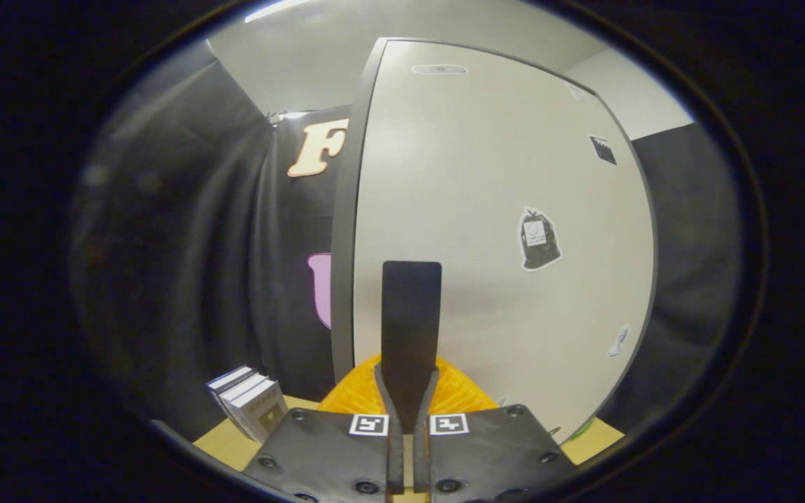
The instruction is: Open the shoe cabinet door, grab the shoes and put them into the shoe cabinet, then close the shoe cabinet door.
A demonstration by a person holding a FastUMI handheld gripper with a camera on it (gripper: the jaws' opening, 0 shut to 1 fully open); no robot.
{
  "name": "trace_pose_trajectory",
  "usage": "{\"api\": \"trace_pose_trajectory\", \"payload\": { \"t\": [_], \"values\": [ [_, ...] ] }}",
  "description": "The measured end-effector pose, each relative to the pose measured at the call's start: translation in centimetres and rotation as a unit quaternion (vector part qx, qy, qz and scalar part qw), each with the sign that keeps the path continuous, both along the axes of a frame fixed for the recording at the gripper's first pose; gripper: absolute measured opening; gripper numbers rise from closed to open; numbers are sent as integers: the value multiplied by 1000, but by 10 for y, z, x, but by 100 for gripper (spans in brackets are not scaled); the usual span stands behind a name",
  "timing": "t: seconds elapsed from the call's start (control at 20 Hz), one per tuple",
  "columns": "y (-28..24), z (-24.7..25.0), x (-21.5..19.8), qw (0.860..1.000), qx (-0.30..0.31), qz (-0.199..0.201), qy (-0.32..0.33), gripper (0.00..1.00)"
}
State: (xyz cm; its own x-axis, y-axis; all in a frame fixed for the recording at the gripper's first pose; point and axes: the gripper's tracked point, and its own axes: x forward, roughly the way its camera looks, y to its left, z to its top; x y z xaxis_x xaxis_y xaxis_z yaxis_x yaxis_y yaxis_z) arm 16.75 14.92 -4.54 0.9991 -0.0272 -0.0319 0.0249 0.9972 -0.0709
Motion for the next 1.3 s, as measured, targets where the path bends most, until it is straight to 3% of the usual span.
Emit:
{"api": "trace_pose_trajectory", "payload": {
  "t": [0.55, 0.9, 1.1, 1.3],
  "values": [
    [-21, 8, -77, 996, 16, 86, 13, 7],
    [-69, 14, -145, 988, 13, 150, 30, 7],
    [-111, 21, -177, 987, 15, 156, 28, 7],
    [-167, 28, -200, 990, 6, 136, 24, 6]
  ]
}}
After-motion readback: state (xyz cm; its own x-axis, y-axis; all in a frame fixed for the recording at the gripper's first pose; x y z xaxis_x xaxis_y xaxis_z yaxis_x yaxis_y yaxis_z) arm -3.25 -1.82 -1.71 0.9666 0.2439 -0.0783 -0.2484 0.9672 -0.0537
